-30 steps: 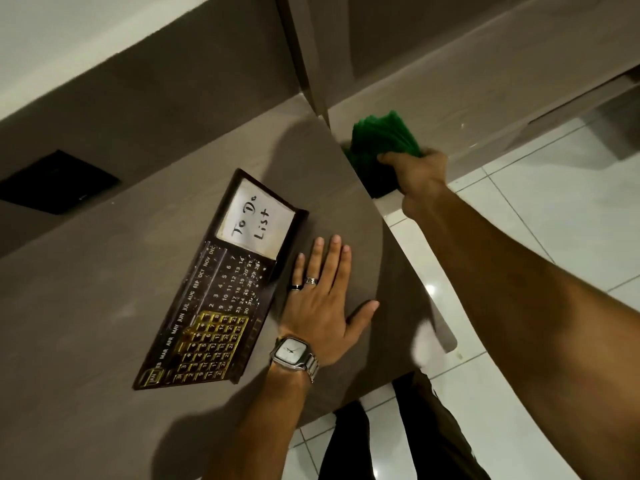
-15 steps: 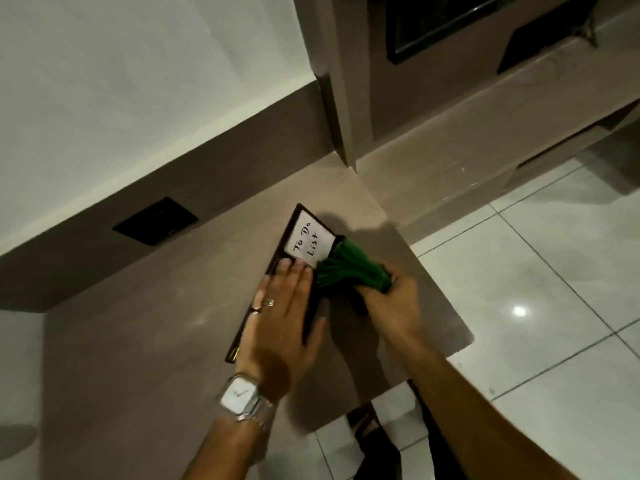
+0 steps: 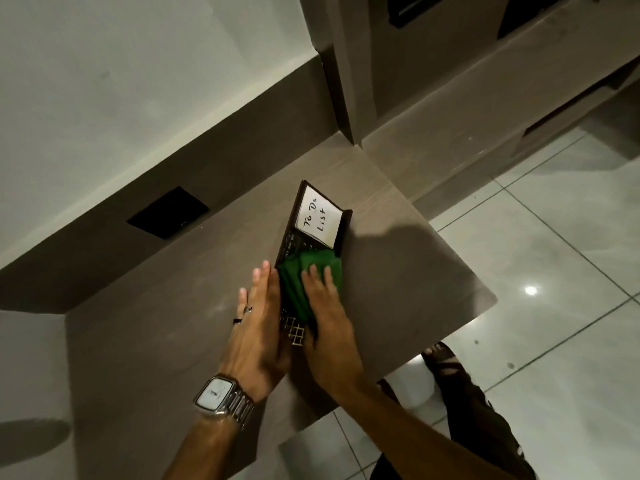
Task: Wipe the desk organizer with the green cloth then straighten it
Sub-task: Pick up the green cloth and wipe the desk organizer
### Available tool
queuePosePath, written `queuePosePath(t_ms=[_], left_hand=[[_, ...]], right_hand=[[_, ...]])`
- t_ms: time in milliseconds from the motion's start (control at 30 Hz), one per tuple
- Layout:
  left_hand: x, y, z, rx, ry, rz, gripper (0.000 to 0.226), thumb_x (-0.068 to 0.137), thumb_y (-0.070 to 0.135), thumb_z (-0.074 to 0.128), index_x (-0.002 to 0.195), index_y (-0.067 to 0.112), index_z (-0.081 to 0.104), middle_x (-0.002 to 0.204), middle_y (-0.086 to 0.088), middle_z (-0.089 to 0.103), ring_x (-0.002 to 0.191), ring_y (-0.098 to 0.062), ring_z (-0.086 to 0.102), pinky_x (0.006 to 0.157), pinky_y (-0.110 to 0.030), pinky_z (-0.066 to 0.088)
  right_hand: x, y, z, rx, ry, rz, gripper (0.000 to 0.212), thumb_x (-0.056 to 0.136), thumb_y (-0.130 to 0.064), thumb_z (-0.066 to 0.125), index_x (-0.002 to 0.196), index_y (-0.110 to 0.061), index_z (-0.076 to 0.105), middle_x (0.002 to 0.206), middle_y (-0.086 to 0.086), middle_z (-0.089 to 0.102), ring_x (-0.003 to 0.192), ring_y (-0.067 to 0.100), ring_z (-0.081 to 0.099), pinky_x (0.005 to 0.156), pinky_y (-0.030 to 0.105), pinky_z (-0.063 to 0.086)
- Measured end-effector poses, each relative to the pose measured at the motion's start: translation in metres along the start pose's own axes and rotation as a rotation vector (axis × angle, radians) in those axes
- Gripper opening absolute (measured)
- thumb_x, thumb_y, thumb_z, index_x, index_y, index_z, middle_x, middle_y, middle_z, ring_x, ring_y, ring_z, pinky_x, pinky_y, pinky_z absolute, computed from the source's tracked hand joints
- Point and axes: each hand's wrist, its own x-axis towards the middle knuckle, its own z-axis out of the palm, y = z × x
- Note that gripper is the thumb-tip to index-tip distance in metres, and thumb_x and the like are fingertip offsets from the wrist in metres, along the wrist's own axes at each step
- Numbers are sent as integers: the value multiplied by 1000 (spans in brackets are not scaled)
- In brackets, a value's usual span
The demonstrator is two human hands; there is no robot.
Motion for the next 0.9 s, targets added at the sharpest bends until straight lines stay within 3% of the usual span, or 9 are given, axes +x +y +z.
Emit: queuePosePath(t_ms=[100, 233, 333, 433, 567, 633, 700, 800, 900], left_hand=[[0, 1, 1, -75, 27, -36, 117, 73, 5, 71, 151, 24, -14, 162, -5, -5, 147, -25, -7, 116, -47, -2], [0, 2, 1, -96, 39, -36, 111, 73, -3, 62, 152, 21, -12, 162, -5, -3, 147, -23, -7, 117, -44, -6], [-3, 1, 3, -145, 28, -79, 118, 74, 7, 70, 149, 32, -18, 161, 0, -9, 145, -28, -10, 111, -48, -4], [-1, 1, 3, -162, 34, -65, 121, 74, 5, 72, 149, 35, -19, 161, 2, -8, 145, -25, -12, 112, -48, -5], [-2, 4, 3, -173, 51, -29, 114, 76, -3, 63, 150, 32, -15, 161, 0, -5, 146, -16, -13, 116, -43, -8], [-2, 4, 3, -189, 61, -35, 119, 74, -4, 67, 149, 36, -17, 160, 2, -5, 146, -16, -12, 116, -44, -7], [-1, 4, 3, -186, 72, -20, 120, 72, -6, 68, 149, 34, -14, 159, 2, -3, 146, -13, -11, 116, -40, -9], [-1, 4, 3, -201, 73, -20, 110, 74, -11, 60, 152, 25, -8, 161, -1, 0, 147, -15, -10, 117, -43, -8], [0, 6, 1, -216, 67, -39, 110, 73, -11, 57, 152, 28, -8, 162, -2, 0, 148, -19, -10, 118, -48, -6]], right_hand=[[20, 5, -9, -52, 43, -55, 97, 80, 11, 64, 153, -26, 12, 158, -9, 11, 148, 16, 6, 114, 45, 17], [32, 11, -19, -204, 39, 136, 82, 84, 12, 56, 152, -19, 24, 162, 0, 19, 148, 15, 1, 119, 47, 18], [6, -2, -14, -118, -47, 17, 81, 79, 12, 60, 149, -17, 33, 159, 1, 27, 147, 14, 4, 119, 49, 18], [26, -8, -19, -131, 1, -120, 77, 78, 14, 61, 147, -13, 38, 157, 5, 33, 146, 16, 7, 118, 46, 14], [32, 2, -34, -212, -6, 42, 78, 81, 19, 52, 149, -15, 34, 159, 3, 27, 147, 17, 1, 119, 51, 20], [15, -5, -34, -236, -135, -121, 81, 79, 17, 58, 148, -16, 35, 160, 3, 26, 146, 17, 0, 117, 56, 22], [19, -11, -36, -242, -137, -288, 77, 76, 16, 60, 146, -13, 41, 157, 5, 33, 146, 22, 5, 112, 57, 22], [64, -18, -47, -313, 4, -253, 73, 77, 19, 56, 143, -9, 44, 155, 8, 37, 148, 28, 10, 111, 59, 26], [68, -18, -49, -366, -17, -290, 63, 81, 12, 48, 140, -7, 48, 153, 10, 40, 147, 31, 15, 115, 55, 24]])
